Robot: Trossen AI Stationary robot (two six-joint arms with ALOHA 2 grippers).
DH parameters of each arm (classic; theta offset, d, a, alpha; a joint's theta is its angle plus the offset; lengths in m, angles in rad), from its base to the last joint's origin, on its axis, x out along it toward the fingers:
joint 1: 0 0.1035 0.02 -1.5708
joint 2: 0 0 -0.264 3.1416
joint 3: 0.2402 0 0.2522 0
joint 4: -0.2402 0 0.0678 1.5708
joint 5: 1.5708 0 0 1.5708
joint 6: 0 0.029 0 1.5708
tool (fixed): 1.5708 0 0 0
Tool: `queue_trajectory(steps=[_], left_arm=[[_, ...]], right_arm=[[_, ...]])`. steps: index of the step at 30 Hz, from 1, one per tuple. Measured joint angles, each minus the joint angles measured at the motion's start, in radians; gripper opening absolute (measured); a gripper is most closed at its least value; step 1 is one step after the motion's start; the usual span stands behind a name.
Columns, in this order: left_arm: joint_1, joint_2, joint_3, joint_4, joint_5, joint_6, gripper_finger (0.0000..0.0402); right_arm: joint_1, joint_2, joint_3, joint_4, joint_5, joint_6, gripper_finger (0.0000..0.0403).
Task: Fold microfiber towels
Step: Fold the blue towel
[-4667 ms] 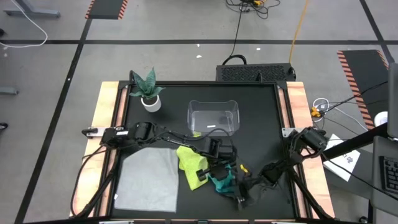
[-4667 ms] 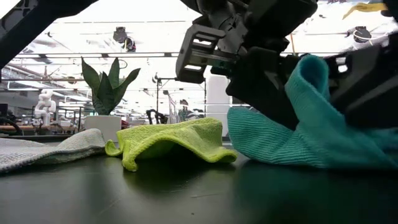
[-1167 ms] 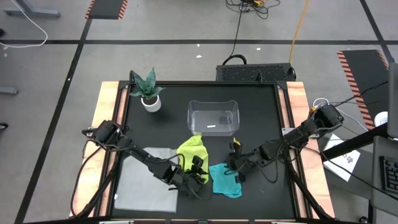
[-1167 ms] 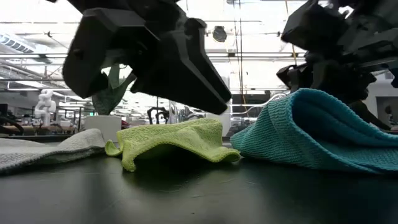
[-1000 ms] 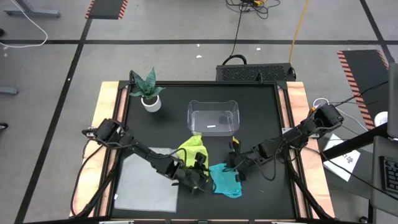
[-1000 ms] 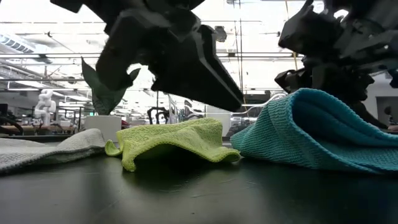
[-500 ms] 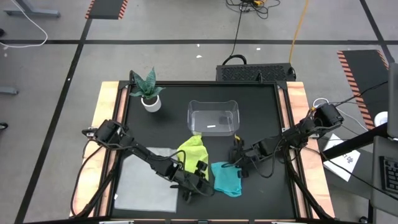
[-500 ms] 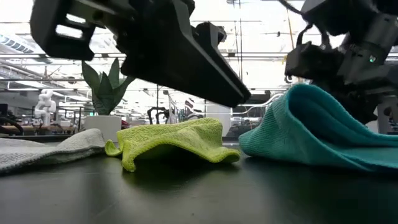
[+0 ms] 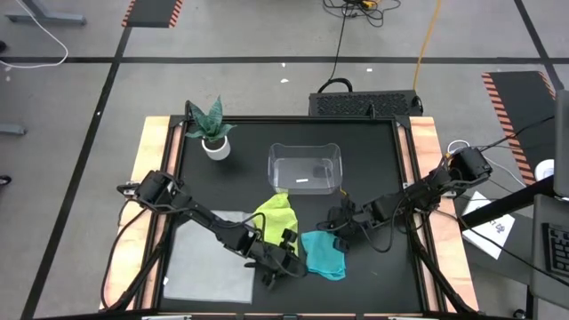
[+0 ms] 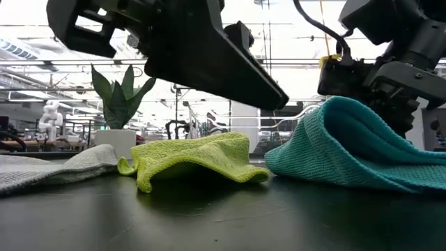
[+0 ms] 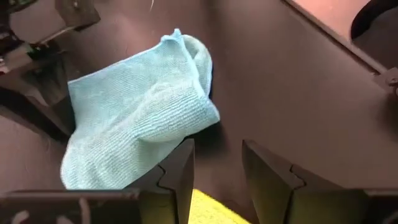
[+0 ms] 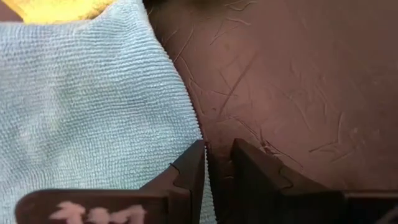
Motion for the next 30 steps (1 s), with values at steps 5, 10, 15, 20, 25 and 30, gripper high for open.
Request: queue_trajectory(steps=[5, 10, 15, 20, 25, 30], left_arm=[[0.016, 0.003, 0.0, -0.026, -0.018, -0.026, 0.0136], [0.026, 0.008, 0.0, -0.144, -0.081, -0.055, 0.0136], [-0.006, -0.003, 0.0, -0.16, -0.253, 0.036, 0.0136], [-0.025, -0.011, 0.003, -0.166, -0.355, 0.046, 0.0136], [-0.025, -0.011, 0.003, -0.144, -0.265, 0.016, 0.0136], [-0.02, -0.012, 0.003, -0.056, 0.018, 0.016, 0.0136]], right_arm=[[0.035, 0.001, -0.001, -0.006, 0.018, 0.093, 0.0077], [0.099, -0.011, -0.003, 0.072, 0.101, -0.007, 0.0065], [0.119, -0.09, -0.009, 0.096, 0.163, -0.133, 0.0055], [0.131, -0.207, -0.007, 0.091, 0.247, -0.225, 0.0055], [0.127, -0.298, -0.006, 0.049, 0.298, -0.241, 0.0054], [0.121, -0.315, -0.006, 0.088, 0.049, -0.302, 0.0054]])
